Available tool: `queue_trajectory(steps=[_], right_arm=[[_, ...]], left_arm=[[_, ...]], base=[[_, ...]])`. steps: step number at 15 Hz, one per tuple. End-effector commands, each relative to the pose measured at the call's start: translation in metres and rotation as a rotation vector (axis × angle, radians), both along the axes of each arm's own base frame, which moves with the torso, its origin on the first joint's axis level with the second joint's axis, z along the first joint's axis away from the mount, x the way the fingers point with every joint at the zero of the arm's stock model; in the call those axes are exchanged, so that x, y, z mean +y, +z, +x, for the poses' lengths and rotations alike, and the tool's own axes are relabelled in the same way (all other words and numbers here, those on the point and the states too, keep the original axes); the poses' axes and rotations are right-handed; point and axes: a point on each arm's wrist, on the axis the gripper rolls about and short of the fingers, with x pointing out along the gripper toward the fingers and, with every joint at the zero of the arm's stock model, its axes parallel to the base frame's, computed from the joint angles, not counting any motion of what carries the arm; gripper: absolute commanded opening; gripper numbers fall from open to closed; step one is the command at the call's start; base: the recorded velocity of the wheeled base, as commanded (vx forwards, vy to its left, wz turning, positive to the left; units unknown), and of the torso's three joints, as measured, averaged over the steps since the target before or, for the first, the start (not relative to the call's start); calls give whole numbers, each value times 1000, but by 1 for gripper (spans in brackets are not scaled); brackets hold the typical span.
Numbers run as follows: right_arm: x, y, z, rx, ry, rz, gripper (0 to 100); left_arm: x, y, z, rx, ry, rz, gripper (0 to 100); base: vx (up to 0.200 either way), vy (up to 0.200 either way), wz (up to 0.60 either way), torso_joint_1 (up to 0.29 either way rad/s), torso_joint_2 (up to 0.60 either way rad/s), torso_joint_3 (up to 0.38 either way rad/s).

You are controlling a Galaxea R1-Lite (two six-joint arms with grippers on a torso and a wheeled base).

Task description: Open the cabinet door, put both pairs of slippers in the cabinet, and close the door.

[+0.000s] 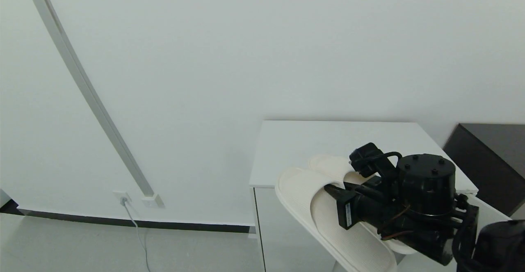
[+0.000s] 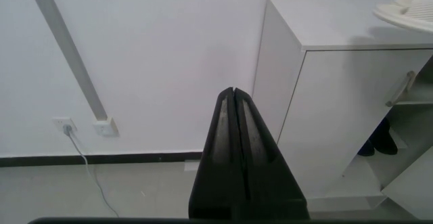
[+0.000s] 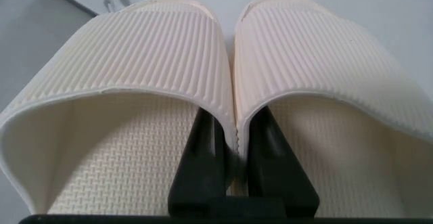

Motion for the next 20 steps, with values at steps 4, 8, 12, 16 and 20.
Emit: queue_trajectory(steps=[4,8,12,16,20], right_arm=[[-7,5,-15,-6,19,6,0],[-7,3,-17,-3,15,2,0],[-7,3,-20,-2,25,1,0],[-9,0,-22,4,25,-6,0],[-9,1,-22,4,23,-4,0]], left_arm=[[0,0,0,2,0,-2,0],[0,0,0,2,1,-4,0],[0,0,0,2,1,-4,0],[0,0,0,2,1,-4,0],[0,0,0,2,1,-4,0]], base=[[0,0,0,0,0,0],[-100,0,0,1,-1,0],[-200,0,0,-1,0,8],[-50,0,0,-2,-1,1],[0,0,0,0,0,0]])
